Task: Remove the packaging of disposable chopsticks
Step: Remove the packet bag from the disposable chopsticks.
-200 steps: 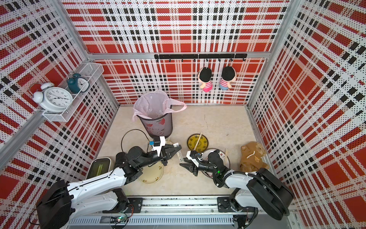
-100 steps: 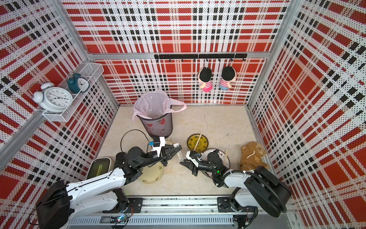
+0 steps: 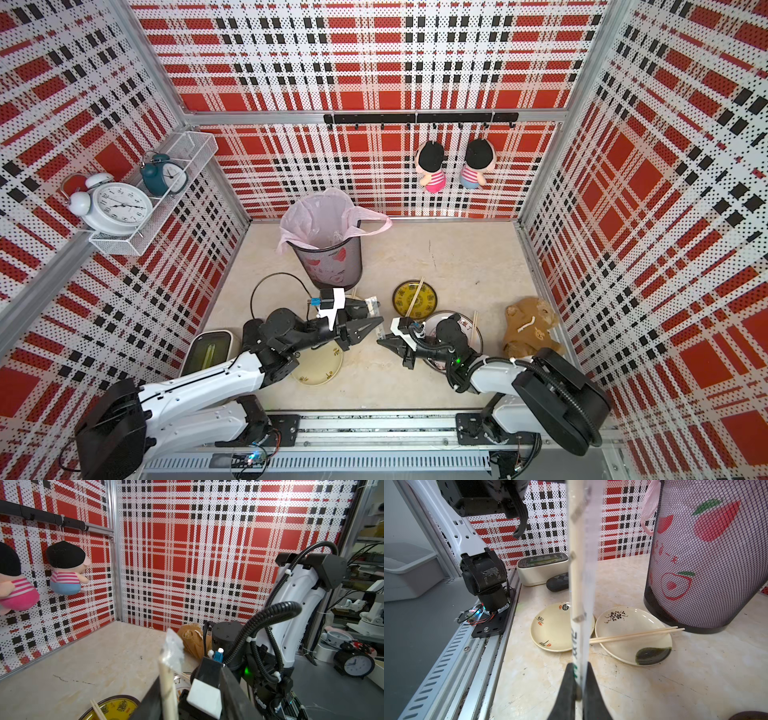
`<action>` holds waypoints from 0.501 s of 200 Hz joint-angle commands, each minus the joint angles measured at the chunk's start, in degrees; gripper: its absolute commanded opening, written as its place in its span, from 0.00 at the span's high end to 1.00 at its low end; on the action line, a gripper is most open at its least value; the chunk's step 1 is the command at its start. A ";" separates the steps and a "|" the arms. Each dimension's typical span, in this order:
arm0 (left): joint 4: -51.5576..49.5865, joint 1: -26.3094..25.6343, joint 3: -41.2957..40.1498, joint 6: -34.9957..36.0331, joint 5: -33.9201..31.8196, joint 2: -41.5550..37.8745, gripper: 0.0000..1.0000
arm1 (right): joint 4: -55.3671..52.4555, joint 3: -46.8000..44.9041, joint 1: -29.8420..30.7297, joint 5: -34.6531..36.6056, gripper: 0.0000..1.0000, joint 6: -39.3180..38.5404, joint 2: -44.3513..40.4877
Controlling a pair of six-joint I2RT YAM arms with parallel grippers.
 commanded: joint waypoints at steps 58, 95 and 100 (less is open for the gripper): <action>8.83 1.99 -2.14 -4.10 4.52 -0.65 0.88 | 2.29 -1.02 -0.23 -1.86 1.00 -0.10 -2.12; 8.92 2.15 -2.43 -4.36 4.40 0.72 1.00 | 4.96 -0.74 -0.23 -4.01 1.00 1.81 -2.01; 8.92 2.15 -2.56 -4.45 4.36 0.98 1.00 | 5.21 -0.76 -0.23 -3.94 1.00 1.86 -2.18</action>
